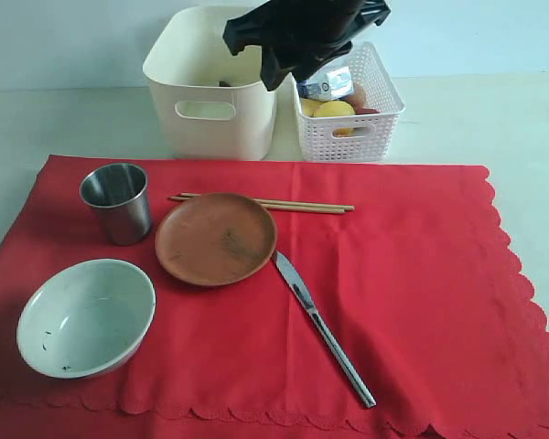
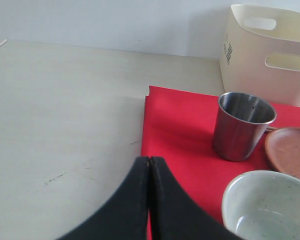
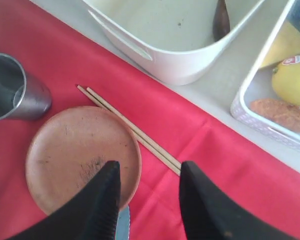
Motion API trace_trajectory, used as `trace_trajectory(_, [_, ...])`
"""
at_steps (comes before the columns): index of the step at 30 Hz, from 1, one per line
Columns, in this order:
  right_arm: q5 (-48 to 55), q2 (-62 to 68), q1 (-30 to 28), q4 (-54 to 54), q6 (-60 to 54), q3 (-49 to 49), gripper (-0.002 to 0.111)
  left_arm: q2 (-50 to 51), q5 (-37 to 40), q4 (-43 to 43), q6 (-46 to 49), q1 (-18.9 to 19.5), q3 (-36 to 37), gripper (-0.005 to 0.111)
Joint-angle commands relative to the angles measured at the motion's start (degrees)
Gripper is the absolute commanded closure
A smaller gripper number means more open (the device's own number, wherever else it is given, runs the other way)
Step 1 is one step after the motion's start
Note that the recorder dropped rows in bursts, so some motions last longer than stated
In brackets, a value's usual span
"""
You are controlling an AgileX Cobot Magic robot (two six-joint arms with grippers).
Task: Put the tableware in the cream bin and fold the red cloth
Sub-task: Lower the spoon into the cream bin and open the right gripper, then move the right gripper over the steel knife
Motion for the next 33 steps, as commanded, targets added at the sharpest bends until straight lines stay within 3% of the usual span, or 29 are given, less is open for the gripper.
trace_trajectory(1, [-0.5,-3.9,-0.3,-1.1,0.0,3.7,0.071,-0.3,-0.5,-0.3,0.0,0.2,0.2,0.107])
trace_trajectory(21, [-7.9,-24.7,-0.3,-0.6,-5.2,28.5,0.071,-0.3,-0.5,-0.3,0.0,0.2,0.2,0.107])
trace_trajectory(33, [-6.9,-35.5,-0.3,15.7,-18.3,45.7,0.072,-0.3,-0.5,-0.3,0.0,0.2,0.2,0.107])
